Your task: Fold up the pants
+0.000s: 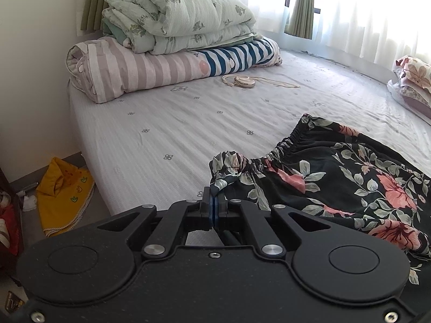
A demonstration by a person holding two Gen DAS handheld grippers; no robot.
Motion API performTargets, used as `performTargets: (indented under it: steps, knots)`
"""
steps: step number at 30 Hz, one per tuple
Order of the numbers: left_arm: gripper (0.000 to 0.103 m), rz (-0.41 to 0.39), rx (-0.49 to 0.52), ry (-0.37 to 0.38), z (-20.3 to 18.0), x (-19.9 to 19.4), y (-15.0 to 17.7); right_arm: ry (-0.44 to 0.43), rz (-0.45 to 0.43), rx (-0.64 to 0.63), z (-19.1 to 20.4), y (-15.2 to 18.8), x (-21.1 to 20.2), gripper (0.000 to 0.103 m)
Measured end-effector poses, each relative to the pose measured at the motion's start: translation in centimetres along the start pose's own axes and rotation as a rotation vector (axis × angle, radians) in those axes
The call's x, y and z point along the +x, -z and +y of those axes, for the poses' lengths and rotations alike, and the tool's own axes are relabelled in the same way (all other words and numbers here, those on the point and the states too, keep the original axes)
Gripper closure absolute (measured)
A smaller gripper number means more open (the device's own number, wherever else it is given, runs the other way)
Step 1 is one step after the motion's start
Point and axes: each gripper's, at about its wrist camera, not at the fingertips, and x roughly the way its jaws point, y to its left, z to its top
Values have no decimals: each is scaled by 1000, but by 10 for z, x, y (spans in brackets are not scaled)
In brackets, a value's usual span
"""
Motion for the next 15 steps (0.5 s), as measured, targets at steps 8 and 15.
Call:
performTargets:
  steps: [8, 15]
  knots:
    - [101, -20, 12, 8, -2, -7, -7, 60, 8, -40, 1, -11, -24, 100]
    - [101, -33, 16, 47, 5, -20, -13, 76, -6, -64, -14, -18, -54, 100]
